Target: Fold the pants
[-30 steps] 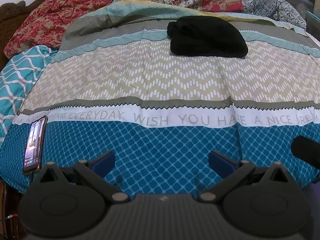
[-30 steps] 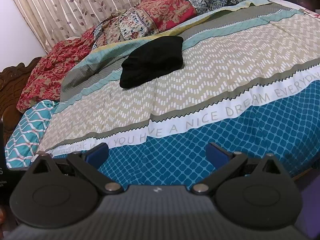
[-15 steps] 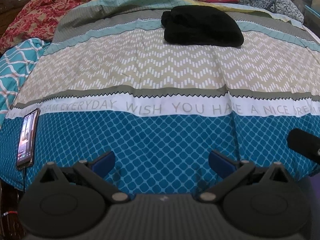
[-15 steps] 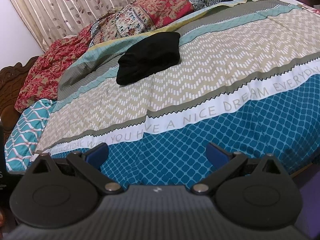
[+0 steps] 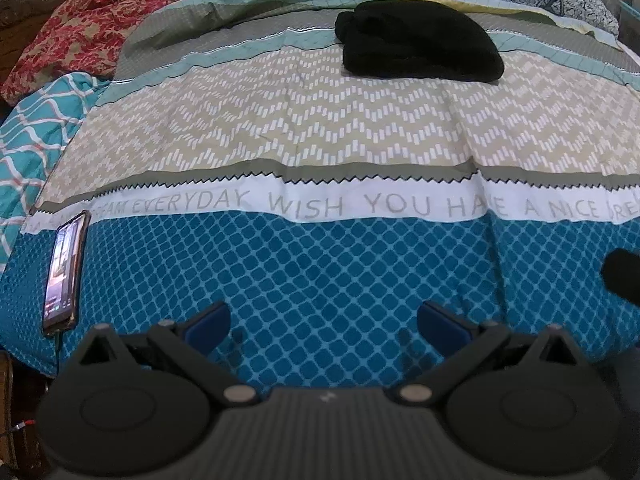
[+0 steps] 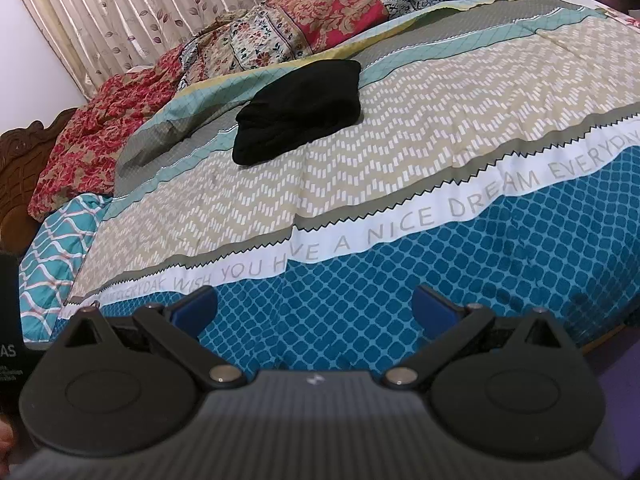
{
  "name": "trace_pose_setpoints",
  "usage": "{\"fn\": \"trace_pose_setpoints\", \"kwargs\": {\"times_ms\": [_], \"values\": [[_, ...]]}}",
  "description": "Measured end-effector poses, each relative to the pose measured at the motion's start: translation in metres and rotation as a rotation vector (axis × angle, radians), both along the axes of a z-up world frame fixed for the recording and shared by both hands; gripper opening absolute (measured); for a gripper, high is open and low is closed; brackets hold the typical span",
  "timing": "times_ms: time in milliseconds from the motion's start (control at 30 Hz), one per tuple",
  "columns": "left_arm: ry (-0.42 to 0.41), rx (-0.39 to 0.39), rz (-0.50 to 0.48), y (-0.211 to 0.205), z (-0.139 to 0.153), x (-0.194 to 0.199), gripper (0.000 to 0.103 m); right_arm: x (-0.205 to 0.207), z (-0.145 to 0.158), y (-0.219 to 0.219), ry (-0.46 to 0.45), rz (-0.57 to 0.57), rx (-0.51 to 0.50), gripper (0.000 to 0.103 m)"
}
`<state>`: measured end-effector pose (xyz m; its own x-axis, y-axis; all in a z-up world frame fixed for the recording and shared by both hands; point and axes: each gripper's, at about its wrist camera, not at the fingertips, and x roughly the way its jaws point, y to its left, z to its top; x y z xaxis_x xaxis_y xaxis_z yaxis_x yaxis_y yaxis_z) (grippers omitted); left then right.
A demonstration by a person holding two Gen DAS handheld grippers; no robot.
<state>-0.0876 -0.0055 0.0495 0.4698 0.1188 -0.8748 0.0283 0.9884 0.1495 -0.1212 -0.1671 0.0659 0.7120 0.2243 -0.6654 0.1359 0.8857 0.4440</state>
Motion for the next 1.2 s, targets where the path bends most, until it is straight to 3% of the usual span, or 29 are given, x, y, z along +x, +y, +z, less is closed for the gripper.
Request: {"fn": "trace_pose_setpoints", "kwargs": {"times_ms": [400, 733, 867, 1200], "values": [[0.003, 0.062, -0.007, 0.004, -0.008, 0.000, 0.103, 0.000, -0.002, -0.001, 0.012, 0.005, 0.009, 0.103], [0.142, -0.120, -0.054, 0.003, -0.017, 0.001, 0.103, 0.001, -0.004, -0.001, 0.025, 0.005, 0.014, 0.103], [0.152, -0.159, -0.075, -0.001, -0.016, -0.002, 0.103, 0.001, -0.004, -0.001, 0.025, 0.004, 0.012, 0.103], [0.119, -0.131, -0.058, -0.002, -0.010, -0.004, 0.103, 0.002, -0.002, 0.000, 0.011, 0.006, -0.002, 0.103]]}}
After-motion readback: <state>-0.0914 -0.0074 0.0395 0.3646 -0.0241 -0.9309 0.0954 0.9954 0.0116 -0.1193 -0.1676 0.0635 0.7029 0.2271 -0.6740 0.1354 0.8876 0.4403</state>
